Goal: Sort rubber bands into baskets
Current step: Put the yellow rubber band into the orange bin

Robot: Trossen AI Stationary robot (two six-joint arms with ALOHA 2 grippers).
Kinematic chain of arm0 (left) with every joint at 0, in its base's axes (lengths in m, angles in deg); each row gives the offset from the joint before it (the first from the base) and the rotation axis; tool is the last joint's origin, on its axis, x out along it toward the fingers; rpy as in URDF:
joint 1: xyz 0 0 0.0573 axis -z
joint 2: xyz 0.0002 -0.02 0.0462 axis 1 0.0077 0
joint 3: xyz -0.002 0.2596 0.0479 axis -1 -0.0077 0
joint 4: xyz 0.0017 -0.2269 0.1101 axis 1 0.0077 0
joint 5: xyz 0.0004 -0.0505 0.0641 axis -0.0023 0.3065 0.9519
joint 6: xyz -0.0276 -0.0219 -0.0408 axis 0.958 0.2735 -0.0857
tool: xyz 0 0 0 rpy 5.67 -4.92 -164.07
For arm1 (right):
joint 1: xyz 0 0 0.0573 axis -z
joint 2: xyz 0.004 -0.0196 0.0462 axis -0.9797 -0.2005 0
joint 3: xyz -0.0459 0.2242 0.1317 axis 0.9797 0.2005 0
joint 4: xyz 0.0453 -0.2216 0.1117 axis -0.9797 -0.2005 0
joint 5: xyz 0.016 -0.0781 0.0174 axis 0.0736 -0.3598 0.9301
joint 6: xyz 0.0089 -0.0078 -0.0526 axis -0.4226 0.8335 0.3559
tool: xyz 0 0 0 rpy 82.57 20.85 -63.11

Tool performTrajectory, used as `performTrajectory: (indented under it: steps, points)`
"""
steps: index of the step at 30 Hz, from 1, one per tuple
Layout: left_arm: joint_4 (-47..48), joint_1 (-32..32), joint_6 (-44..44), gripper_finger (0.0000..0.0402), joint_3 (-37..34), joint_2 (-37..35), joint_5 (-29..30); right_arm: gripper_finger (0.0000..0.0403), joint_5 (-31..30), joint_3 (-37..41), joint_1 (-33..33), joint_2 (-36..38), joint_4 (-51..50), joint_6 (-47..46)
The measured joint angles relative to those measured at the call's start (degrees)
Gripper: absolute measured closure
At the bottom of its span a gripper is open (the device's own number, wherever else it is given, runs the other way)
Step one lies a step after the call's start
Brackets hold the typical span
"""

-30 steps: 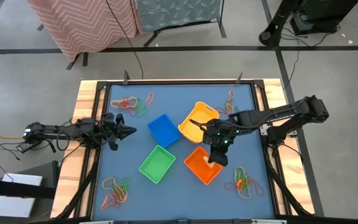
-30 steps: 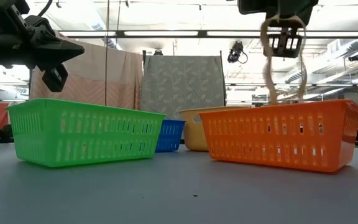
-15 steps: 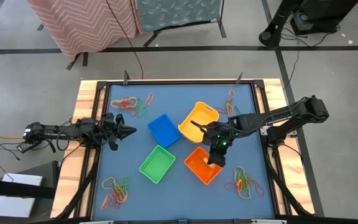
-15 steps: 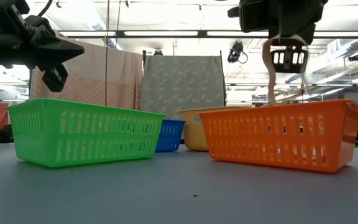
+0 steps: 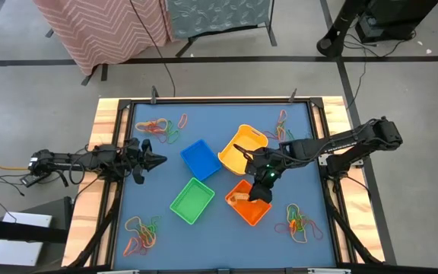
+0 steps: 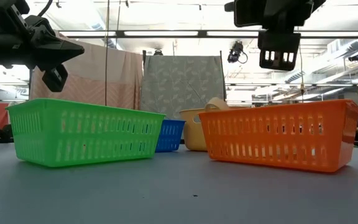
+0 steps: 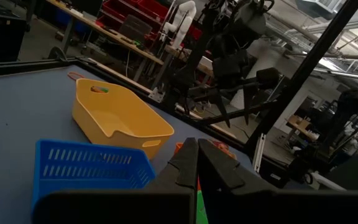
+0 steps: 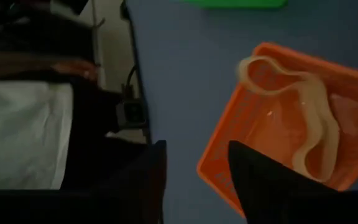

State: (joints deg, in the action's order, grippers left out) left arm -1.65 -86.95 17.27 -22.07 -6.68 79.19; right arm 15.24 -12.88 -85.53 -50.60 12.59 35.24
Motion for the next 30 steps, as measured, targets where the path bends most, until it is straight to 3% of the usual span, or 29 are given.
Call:
performTrajectory:
  steps: [3, 7, 10, 14, 17, 24, 30]
  points:
    - [0.0, 0.0, 0.0, 0.0385, 0.0, 0.0, 0.0, 0.0191, 3.6, -0.1, 0.0, 0.0, -2.5, 0.9]
    - [0.0, 0.0, 0.0, 0.0385, 0.0, 0.0, 0.0, 0.0185, 4.1, -0.1, -0.6, 0.0, -15.5, 2.3]
    - [0.0, 0.0, 0.0, 0.0385, 0.0, 0.0, 0.0, 0.0188, 0.1, -0.1, -2.5, 0.0, -28.0, 5.5]
    - [0.0, 0.0, 0.0, 0.0385, 0.0, 0.0, 0.0, 0.0188, -9.9, 0.0, -6.6, 0.0, -39.4, 10.9]
    - [0.0, 0.0, 0.0, 0.0385, 0.0, 0.0, 0.0, 0.0189, -15.4, 2.2, -9.5, 0.1, -39.9, 11.8]
    - [0.0, 0.0, 0.0, 0.0385, 0.0, 0.0, 0.0, 0.0193, -15.0, 12.0, -13.0, 0.1, -31.1, 8.4]
    - [0.0, 0.0, 0.0, 0.0385, 0.0, 0.0, 0.0, 0.0193, -16.5, 14.5, -13.4, 0.1, -27.3, 8.2]
